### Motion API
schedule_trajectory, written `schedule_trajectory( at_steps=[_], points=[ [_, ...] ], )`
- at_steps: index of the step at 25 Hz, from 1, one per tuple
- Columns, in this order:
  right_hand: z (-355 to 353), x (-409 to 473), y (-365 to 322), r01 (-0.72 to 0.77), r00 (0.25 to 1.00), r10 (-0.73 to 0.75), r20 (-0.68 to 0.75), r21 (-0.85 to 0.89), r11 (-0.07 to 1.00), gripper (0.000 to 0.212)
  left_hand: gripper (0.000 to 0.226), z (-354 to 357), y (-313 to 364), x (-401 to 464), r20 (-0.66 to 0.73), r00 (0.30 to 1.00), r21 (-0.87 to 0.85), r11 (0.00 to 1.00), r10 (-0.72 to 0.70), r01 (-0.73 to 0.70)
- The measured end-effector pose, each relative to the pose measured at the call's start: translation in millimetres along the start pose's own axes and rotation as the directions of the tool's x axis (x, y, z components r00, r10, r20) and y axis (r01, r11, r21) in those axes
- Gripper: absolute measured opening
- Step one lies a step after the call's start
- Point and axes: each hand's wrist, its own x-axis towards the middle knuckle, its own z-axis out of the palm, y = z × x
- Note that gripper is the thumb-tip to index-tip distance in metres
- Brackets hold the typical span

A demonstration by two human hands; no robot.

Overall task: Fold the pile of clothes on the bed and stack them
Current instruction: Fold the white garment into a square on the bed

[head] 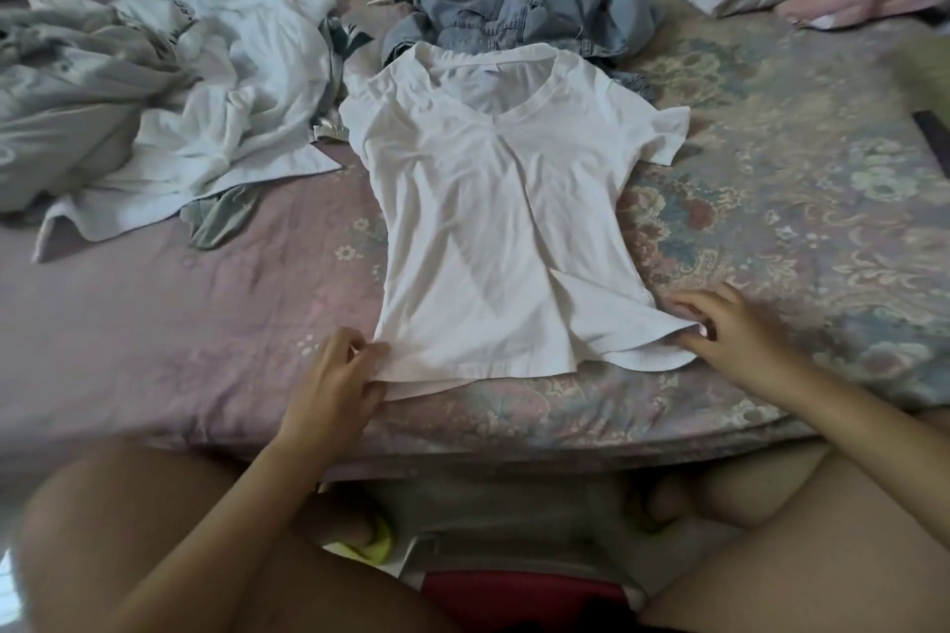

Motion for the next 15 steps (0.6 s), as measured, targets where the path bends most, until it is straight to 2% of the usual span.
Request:
schedule_trajectory(
  at_steps=[2, 3, 5, 7, 8, 9, 10, 12, 14, 15],
  points=[
    [12.2, -8.6, 1.6, -0.102, 0.99, 0.1, 0.101, 0.01, 0.995, 0.039, 0.029, 1.4, 5.2, -6.6, 0.041, 0.997, -0.053, 0.996, -0.066, 0.068],
    [16.1, -13.7, -2.8, -0.109, 0.992, 0.104, 0.075, 0.059, 0.992, 0.032, 0.025, 0.4, 8.7, -7.8, 0.053, 0.995, -0.091, 0.992, -0.088, 0.093],
    [16.3, -19.2, -9.5, -0.081, 0.988, 0.106, -0.114, 0.202, 0.976, 0.024, 0.021, -10.3, 19.1, -3.9, 0.049, 0.96, -0.237, 0.93, -0.276, 0.28],
    [4.4, -21.1, -11.4, -0.062, 0.933, 0.185, -0.308, 0.368, 0.928, 0.029, 0.027, -25.6, 22.2, 2.6, -0.002, 0.859, -0.447, 0.769, -0.511, 0.457],
    [-1.0, -23.5, -8.1, -0.038, 0.909, 0.192, -0.369, 0.386, 0.922, 0.029, 0.029, -32.9, 22.0, 2.3, -0.002, 0.806, -0.504, 0.697, -0.592, 0.51],
    [-5.3, -27.1, -3.6, -0.016, 0.895, 0.17, -0.413, 0.35, 0.937, 0.028, 0.029, -37.8, 18.4, 0.6, 0.017, 0.78, -0.485, 0.677, -0.625, 0.553],
    [-6.9, -30.9, 5.5, -0.002, 0.894, 0.119, -0.431, 0.264, 0.965, 0.029, 0.027, -39.5, 11.6, -3.7, 0.052, 0.793, -0.371, 0.725, -0.608, 0.58],
    [-2.6, -39.0, 24.9, 0.01, 0.932, -0.005, -0.361, 0.011, 1.0, 0.03, 0.02, -39.7, 3.3, -14.3, 0.16, 0.861, -0.058, 0.867, -0.482, 0.496],
    [9.6, -45.0, 42.3, 0.138, 0.945, -0.231, -0.234, -0.355, 0.925, 0.032, 0.024, -33.7, 0.4, -23.9, 0.199, 0.93, 0.031, 0.95, -0.31, 0.31],
    [13.4, -45.4, 46.2, 0.244, 0.914, -0.361, -0.186, -0.46, 0.854, 0.025, 0.026, -29.1, 0.7, -27.3, 0.219, 0.941, 0.02, 0.965, -0.26, 0.262]
  ],
)
